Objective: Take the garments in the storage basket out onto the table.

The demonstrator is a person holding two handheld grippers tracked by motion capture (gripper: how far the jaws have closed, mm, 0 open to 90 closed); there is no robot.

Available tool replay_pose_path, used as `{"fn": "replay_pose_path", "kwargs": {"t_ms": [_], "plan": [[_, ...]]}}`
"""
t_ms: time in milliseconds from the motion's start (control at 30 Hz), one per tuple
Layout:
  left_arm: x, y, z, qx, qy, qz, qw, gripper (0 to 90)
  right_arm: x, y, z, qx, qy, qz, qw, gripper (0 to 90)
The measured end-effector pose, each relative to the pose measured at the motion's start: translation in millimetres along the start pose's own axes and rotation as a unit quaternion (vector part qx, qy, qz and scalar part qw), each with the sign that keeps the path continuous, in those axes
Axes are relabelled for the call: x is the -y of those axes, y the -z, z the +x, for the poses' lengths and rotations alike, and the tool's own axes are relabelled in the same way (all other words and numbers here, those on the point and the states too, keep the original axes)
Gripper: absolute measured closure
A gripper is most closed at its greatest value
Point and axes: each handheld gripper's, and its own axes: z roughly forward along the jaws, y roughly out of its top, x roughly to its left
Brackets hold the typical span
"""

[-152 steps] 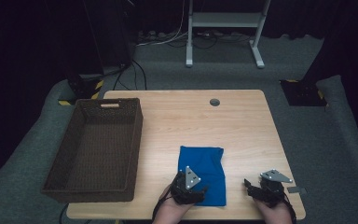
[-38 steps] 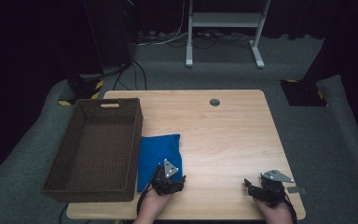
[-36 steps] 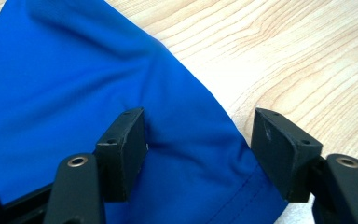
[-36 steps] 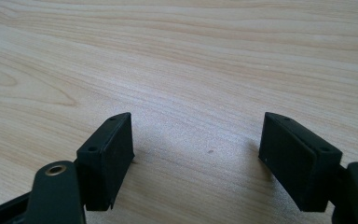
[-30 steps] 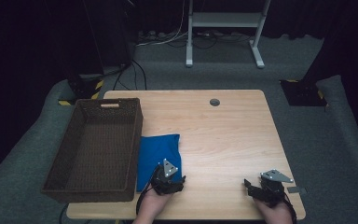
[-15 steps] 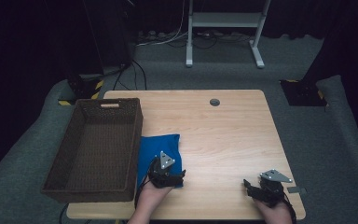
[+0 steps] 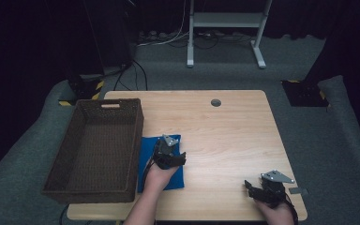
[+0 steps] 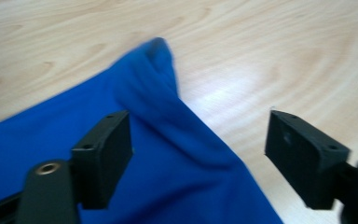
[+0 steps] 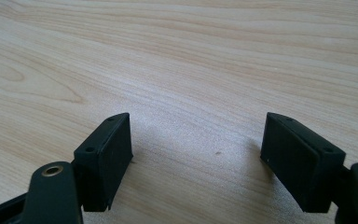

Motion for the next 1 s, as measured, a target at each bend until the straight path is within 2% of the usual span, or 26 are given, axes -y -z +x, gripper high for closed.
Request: {"fn": "replay_pose_path", "kwargs": {"t_ms": [100, 167, 233, 367, 467, 567, 633, 700, 733, 800, 933, 1000], "plan": [[-5.2, -10.9, 0.8, -0.018, -0.004, 0.006, 0.9998, 34.9, 0.1, 0.2, -0.6, -0.002, -0.002, -0.001, 1.0000, 24.6], [-8.3, -18.2, -0.3, -0.019, -0.008, 0.009, 0.9997, 37.9, 0.1, 0.3, -0.9, -0.003, -0.003, -0.001, 1.0000, 24.6], [-11.1, -24.8, -3.0, -0.029, -0.023, 0.016, 0.9992, 40.3, 0.1, 0.3, -1.1, -0.004, -0.004, -0.001, 1.0000, 24.6], [-16.8, -37.7, -4.1, -0.057, -0.040, 0.035, 0.9970, 43.1, 0.2, 0.3, -1.6, -0.006, -0.005, -0.003, 1.0000, 24.6], [-20.0, -45.7, -3.0, -0.068, -0.049, 0.056, 0.9949, 44.9, 0.2, 0.5, -1.8, -0.007, -0.008, -0.003, 0.9999, 24.6], [-21.9, -51.7, 0.8, -0.073, -0.039, 0.074, 0.9938, 43.2, 0.3, 0.6, -2.5, -0.009, -0.009, -0.004, 0.9999, 24.6], [-23.3, -53.1, 5.5, -0.064, -0.017, 0.078, 0.9947, 42.5, 0.4, 0.7, -3.0, -0.011, -0.011, -0.004, 0.9999, 24.7], [-25.3, -53.9, 10.9, -0.052, 0.012, 0.090, 0.9945, 41.0, 0.4, 0.9, -3.4, -0.013, -0.013, -0.004, 0.9998, 24.7], [-26.1, -54.0, 12.2, -0.048, 0.015, 0.093, 0.9944, 40.7, 0.4, 0.9, -3.5, -0.013, -0.013, -0.005, 0.9998, 24.7], [-28.2, -53.5, 13.2, -0.049, 0.011, 0.102, 0.9935, 43.6, 0.2, 0.7, -3.6, -0.015, -0.014, -0.005, 0.9998, 24.8], [-30.7, -52.5, 15.6, -0.065, 0.009, 0.116, 0.9911, 59.2, 0.2, 0.8, -4.1, -0.018, -0.015, -0.006, 0.9997, 24.9], [-31.6, -52.2, 13.5, -0.084, -0.011, 0.126, 0.9884, 69.5, 0.3, 0.7, -4.4, -0.018, -0.015, -0.007, 0.9997, 24.9]]}}
